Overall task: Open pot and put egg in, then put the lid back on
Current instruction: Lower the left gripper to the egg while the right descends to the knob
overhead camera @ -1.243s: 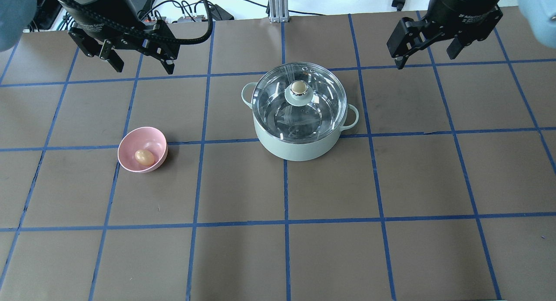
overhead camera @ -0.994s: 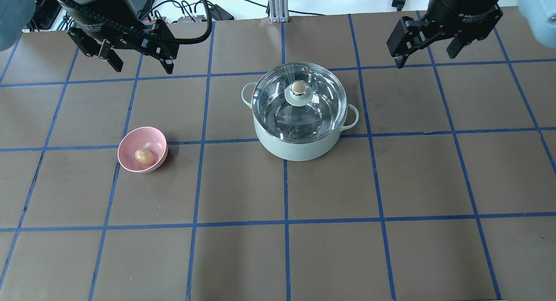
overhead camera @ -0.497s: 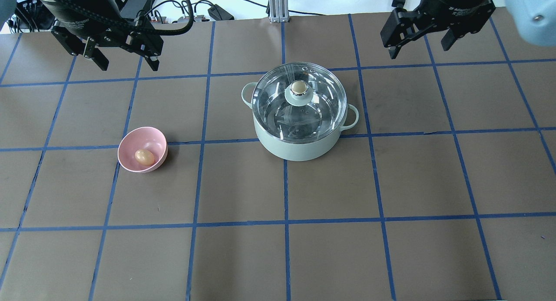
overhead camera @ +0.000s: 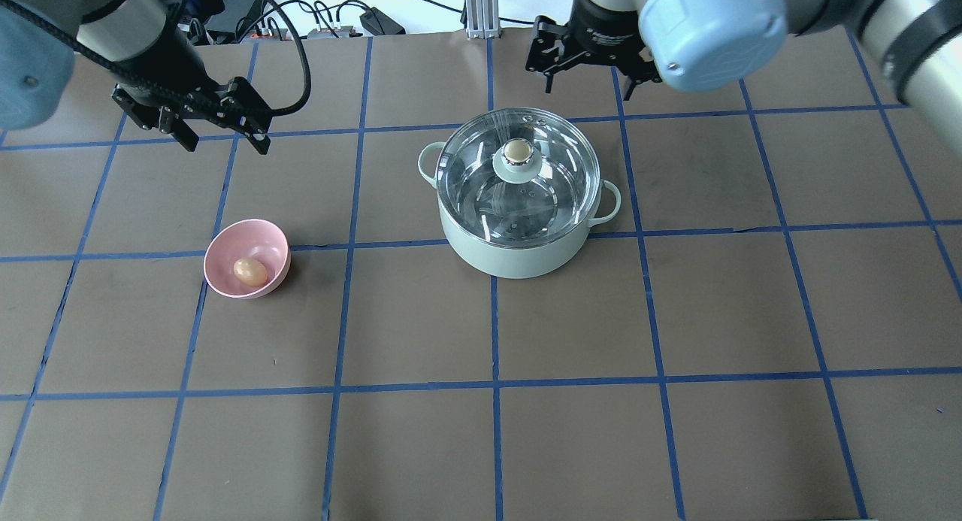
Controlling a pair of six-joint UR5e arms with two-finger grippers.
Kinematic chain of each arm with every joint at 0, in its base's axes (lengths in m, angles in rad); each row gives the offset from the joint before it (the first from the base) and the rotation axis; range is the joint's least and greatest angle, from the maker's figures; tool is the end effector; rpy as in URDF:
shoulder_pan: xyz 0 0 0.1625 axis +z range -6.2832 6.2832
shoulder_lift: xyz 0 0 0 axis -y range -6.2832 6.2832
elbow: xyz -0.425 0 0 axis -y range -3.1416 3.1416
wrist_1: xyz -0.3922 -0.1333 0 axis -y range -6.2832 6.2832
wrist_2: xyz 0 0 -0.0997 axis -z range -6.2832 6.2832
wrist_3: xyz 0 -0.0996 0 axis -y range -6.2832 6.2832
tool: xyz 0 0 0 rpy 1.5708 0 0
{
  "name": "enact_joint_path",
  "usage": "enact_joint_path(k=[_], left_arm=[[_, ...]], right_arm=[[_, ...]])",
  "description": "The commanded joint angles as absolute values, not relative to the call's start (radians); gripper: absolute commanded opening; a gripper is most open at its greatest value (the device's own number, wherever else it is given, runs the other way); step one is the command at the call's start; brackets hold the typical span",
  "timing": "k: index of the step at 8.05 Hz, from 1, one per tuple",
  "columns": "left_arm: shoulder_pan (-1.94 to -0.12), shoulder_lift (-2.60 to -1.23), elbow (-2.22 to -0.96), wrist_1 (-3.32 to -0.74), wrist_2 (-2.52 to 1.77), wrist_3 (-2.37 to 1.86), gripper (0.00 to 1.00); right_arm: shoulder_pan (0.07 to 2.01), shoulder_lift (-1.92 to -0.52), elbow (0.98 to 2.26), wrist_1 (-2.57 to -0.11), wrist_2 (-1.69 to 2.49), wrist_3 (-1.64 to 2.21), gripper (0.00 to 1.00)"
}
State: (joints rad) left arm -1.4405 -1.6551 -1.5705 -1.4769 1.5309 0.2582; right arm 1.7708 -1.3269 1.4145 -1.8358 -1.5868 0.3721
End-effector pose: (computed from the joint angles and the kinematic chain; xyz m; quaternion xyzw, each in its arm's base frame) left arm -0.0676 -0.5406 0.4546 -0.0640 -0.9977 0.0087 0.0186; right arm 0.2501 -0.5707 0.4602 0.0863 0.9923 -0.0872 0.0173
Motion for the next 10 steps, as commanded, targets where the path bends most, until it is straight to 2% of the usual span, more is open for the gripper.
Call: enact_joint_path(k=[1, 8, 9, 10], left_arm=[[-1.345, -1.709, -1.727, -1.309, 1.525, 0.327, 1.0], [-1.319, -1.911, -1.784, -1.255, 1.603, 0.31, 0.98], [-1.319, -1.917, -1.787, -1.256, 1.612, 0.307, 0.98], [-1.318, -1.921, -1.795, -1.256, 1.614, 0.302, 0.98]], right_arm=[[1.903, -1.183, 1.41, -2.003, -1.589, 0.711, 1.0], [1.904, -1.152, 1.454, -1.987, -1.641, 0.735, 1.0], [1.896, -1.155, 1.454, -1.987, -1.641, 0.697, 0.66], [1.896, -1.157, 1.454, -1.987, -1.64, 0.695, 0.61]])
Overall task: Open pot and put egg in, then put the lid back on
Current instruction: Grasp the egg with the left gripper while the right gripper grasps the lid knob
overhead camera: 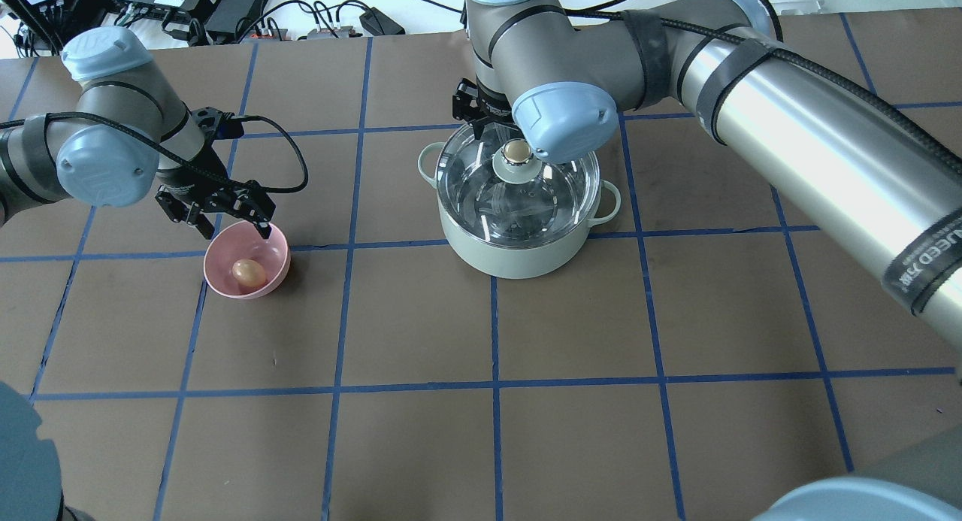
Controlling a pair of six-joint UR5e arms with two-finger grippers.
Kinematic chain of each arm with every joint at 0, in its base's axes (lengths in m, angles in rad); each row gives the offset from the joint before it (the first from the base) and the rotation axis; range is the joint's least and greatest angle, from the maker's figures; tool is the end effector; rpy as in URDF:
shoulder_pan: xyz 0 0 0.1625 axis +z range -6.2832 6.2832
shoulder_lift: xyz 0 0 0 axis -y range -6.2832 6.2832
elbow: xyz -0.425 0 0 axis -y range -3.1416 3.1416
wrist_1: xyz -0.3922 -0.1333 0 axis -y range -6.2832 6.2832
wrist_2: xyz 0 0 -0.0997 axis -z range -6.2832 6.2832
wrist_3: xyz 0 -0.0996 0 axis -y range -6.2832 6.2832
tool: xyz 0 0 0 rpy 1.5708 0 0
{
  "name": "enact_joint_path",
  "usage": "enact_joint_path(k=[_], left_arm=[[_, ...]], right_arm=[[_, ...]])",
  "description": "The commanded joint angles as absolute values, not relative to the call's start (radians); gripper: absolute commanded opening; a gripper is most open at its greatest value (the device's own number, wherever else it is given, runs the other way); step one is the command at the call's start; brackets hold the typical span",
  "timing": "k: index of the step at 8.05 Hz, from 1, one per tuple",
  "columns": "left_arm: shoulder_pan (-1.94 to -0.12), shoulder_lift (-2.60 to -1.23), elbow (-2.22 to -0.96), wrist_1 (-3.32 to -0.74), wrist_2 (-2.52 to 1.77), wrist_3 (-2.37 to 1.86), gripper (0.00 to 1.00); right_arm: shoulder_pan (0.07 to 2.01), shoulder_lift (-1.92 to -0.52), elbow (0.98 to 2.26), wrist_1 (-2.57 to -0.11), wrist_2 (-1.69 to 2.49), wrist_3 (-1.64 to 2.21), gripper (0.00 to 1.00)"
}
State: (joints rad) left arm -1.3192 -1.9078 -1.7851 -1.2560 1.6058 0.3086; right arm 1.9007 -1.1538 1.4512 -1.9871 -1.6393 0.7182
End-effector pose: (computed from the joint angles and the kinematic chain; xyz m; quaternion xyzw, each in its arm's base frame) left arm 0.0108 -0.5633 0.2380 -0.0304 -0.9924 -0.1182 0.0159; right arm 0.3328 -0.5814 0.3493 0.1945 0.9785 -0.0685 0.0001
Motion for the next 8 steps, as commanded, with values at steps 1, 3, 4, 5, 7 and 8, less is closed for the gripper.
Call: enact_joint_path(k=[1, 3, 4, 5, 7, 8], left_arm=[[-1.318, -1.925, -1.798, -1.256, 1.614, 0.296, 0.98], [-1.318, -1.947, -1.804, -1.258, 1.614, 0.295, 0.98], [-1.316, -1.953, -1.804, -1.256, 1.614, 0.295, 0.97], [-1.316, -1.963, -1.802, -1.255, 1.614, 0.295, 0.97], [-1.312, -1.98, -1.802, -1.253, 1.612, 0.295, 0.95], [-1.312, -1.983, -1.802, -1.253, 1.614, 0.296, 0.91]], right_arm=[[1.893, -1.161, 1.454, -1.985, -1.641, 0.689, 0.42], [1.884, -1.167, 1.451, -1.979, -1.637, 0.666, 0.09], [1.867, -1.178, 1.434, -1.959, -1.628, 0.663, 0.02], [1.85, -1.202, 1.41, -1.918, -1.626, 0.622, 0.0], [1.775, -1.276, 1.37, -1.762, -1.591, 0.499, 0.0], [1.723, -1.296, 1.371, -1.711, -1.586, 0.391, 0.0]])
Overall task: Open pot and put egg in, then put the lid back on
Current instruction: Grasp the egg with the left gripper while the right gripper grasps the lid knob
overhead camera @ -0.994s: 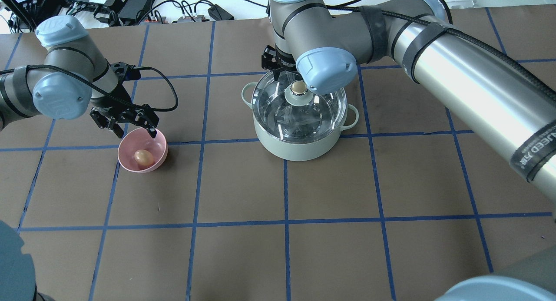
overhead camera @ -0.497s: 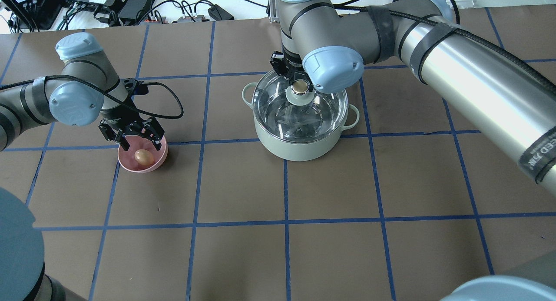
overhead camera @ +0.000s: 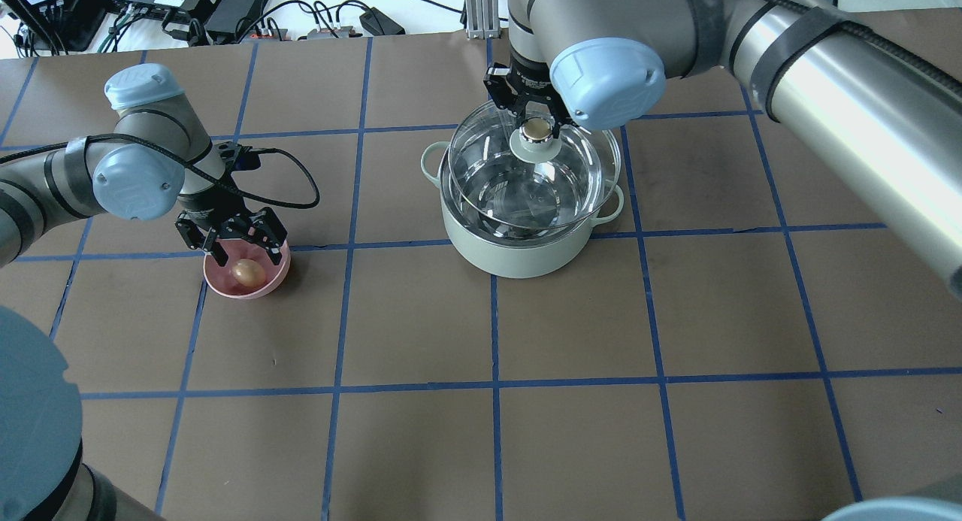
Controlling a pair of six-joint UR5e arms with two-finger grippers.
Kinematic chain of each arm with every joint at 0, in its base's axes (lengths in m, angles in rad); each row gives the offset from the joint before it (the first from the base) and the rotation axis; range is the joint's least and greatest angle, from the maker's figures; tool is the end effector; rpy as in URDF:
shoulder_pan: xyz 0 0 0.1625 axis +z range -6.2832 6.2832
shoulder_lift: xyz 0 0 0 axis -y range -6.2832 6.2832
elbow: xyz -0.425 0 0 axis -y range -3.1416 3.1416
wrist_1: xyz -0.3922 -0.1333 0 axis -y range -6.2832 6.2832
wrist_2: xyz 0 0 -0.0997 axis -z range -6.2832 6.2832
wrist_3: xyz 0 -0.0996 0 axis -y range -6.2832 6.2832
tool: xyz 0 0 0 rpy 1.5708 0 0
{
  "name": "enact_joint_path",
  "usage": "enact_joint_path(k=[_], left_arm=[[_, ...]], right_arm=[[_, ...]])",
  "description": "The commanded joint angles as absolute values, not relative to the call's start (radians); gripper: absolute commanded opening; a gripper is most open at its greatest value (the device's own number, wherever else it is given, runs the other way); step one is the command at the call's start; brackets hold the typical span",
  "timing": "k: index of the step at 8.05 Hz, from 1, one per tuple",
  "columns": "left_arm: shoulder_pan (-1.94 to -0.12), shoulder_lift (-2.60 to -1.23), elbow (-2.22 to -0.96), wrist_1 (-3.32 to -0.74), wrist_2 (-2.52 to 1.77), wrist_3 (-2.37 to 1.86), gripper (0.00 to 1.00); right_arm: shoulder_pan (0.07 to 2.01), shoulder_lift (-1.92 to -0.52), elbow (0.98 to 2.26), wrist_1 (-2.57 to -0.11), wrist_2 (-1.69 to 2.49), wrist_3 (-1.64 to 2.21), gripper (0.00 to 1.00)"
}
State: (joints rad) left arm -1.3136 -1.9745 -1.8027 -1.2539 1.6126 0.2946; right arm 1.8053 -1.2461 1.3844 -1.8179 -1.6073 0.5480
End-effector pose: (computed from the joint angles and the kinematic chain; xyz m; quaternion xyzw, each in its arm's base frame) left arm 0.0140 -0.5609 0.1948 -0.0218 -0.9869 -0.1583 0.0234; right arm 0.2734 -0.5865 0.4231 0.1568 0.9860 -0.0572 0.0039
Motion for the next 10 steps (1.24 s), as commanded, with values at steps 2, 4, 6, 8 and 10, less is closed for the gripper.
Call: enact_joint_path(k=[2, 4, 6, 8, 10], left_arm=[[-1.312, -1.993, -1.804, -1.253, 1.615, 0.296, 0.89], [-1.312, -2.01, -1.802, -1.252, 1.634, 0.295, 0.87], [-1.312, -2.011, -1.802, -1.25, 1.635, 0.296, 0.75], [-1.312, -2.011, -1.802, -1.25, 1.635, 0.296, 0.42], [-1.312, -2.01, -1.798, -1.255, 1.634, 0.295, 0.17]], right_arm=[[1.582, -1.313, 1.374, -1.66, -1.588, 0.09, 0.0], [1.45, -1.325, 1.384, -1.64, -1.588, -0.219, 0.0], [1.341, -1.325, 1.388, -1.644, -1.585, -0.427, 0.0], [1.272, -1.327, 1.394, -1.643, -1.586, -0.529, 0.0], [1.249, -1.325, 1.416, -1.652, -1.585, -0.578, 0.0]])
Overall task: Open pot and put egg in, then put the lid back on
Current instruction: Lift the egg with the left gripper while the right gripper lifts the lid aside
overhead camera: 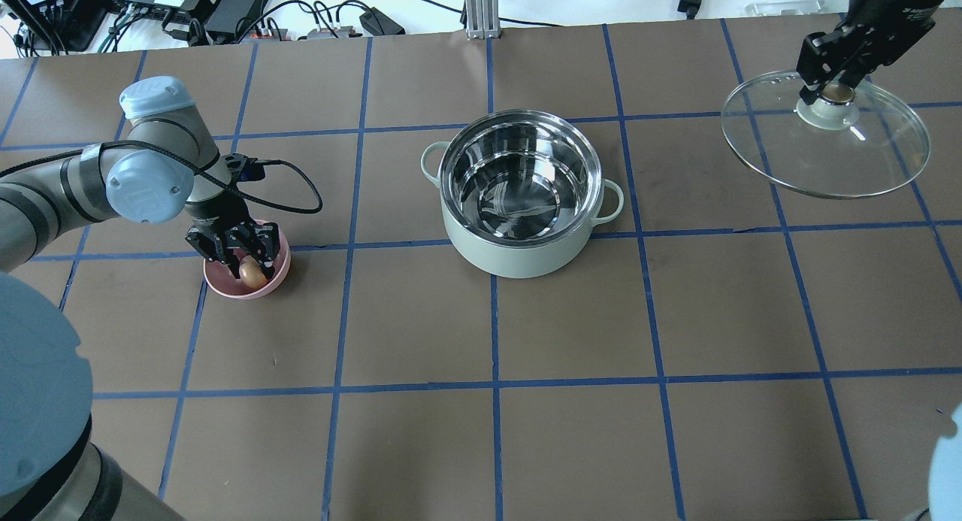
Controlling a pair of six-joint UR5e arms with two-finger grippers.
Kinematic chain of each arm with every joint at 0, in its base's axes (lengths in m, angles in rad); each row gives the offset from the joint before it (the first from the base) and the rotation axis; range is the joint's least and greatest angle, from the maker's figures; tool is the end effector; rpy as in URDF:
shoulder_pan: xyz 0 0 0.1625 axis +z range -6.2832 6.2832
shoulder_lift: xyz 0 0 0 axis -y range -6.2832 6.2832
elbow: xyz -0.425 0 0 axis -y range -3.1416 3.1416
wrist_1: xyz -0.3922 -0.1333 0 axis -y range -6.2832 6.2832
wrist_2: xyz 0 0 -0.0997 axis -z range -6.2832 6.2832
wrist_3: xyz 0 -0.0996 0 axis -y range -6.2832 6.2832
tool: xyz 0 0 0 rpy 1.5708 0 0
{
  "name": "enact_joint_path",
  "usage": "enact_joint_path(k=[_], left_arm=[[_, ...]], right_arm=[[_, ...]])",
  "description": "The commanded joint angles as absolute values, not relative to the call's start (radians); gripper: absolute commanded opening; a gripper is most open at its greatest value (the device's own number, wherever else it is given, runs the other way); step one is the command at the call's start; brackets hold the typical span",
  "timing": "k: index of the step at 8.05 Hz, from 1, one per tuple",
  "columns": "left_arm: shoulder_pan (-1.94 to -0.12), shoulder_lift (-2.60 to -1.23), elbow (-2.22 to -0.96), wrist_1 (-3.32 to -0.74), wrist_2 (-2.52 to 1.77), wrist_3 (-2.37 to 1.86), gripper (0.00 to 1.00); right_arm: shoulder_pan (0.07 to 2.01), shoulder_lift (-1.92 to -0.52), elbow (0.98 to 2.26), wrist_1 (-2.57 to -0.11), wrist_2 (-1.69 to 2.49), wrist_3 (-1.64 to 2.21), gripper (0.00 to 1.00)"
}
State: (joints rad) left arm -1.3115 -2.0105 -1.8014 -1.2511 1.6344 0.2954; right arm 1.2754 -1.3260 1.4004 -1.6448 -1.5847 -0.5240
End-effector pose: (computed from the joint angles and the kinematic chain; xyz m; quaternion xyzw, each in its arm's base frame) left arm 0.0177 -0.5620 0.1758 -0.0233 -0.9839 -0.1762 0.0176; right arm -0.0467 -0.6065 0.4460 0.1141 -0.9935 -0.0029 0.0063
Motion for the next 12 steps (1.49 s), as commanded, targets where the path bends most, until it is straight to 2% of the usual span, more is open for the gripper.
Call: enact_joint_path(k=[1, 3, 6, 7, 9, 11, 12], left_arm=[[-1.312, -2.006, -1.796, -1.256, 1.631, 0.293, 0.14], [-1.312, -1.977, -1.786, -1.262, 1.625, 0.284, 0.06], [-1.365, -1.84, -1.738, -1.278, 1.576, 0.133, 0.06], [-1.44, -1.818, -1.694, -1.278, 1.542, 0.074, 0.0], [-1.634, -1.828, -1.587, -1.258, 1.533, -0.071, 0.0], [-1.763, -1.85, -1.559, -1.16, 1.461, -0.245, 0.0], [-1.835, -1.908, -1.557, -1.061, 1.445, -0.289, 0.0]], right_arm=[[1.249, -1.324, 1.416, -1.654, -1.586, -0.578, 0.0], [1.246, -1.316, 1.417, -1.658, -1.588, -0.604, 0.0], [1.246, -1.313, 1.419, -1.658, -1.586, -0.604, 0.0], [1.246, -1.313, 1.42, -1.658, -1.585, -0.604, 0.0], [1.246, -1.313, 1.424, -1.658, -1.586, -0.604, 0.0], [1.246, -1.313, 1.424, -1.658, -1.585, -0.604, 0.0], [1.246, -1.313, 1.424, -1.658, -1.585, -0.603, 0.0]])
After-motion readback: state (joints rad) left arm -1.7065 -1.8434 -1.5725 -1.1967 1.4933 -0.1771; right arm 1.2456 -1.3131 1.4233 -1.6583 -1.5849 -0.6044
